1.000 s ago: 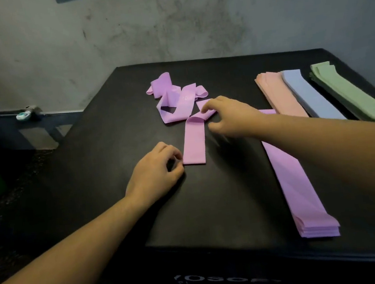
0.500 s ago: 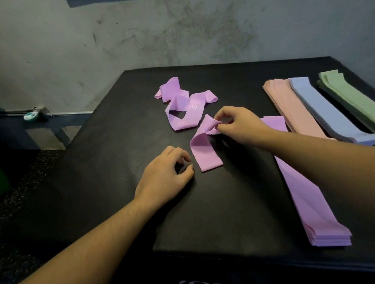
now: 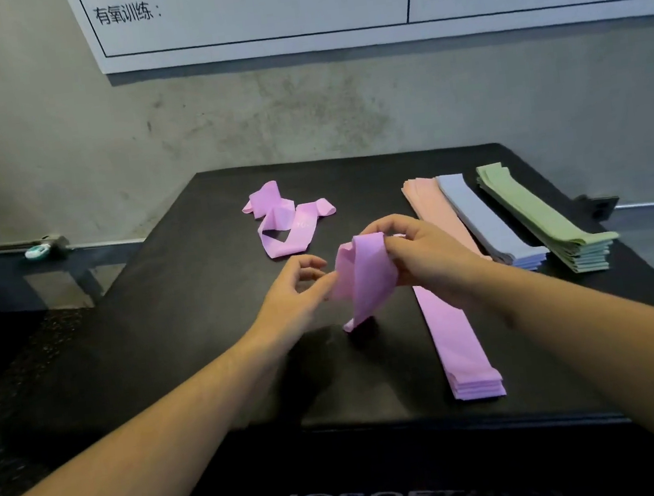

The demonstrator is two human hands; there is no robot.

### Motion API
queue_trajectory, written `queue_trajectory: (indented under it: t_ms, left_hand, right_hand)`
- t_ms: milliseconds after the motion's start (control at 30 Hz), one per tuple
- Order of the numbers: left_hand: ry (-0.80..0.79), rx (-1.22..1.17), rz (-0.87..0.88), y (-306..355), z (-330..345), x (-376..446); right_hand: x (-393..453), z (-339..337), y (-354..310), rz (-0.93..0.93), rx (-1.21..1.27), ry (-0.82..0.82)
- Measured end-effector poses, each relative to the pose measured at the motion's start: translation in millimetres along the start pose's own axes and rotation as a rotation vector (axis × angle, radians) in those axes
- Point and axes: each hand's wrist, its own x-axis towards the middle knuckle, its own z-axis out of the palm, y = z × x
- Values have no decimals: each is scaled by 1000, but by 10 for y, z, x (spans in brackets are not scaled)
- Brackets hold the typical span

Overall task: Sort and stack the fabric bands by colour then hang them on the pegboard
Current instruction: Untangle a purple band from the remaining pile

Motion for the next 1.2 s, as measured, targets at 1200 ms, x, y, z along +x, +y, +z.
queue_trajectory:
  t_ms: [1200]
  left_hand:
    - [-40,192,239,1594,8,-1191]
  right_hand:
    - [-1532,-214,-708,-229,122,43]
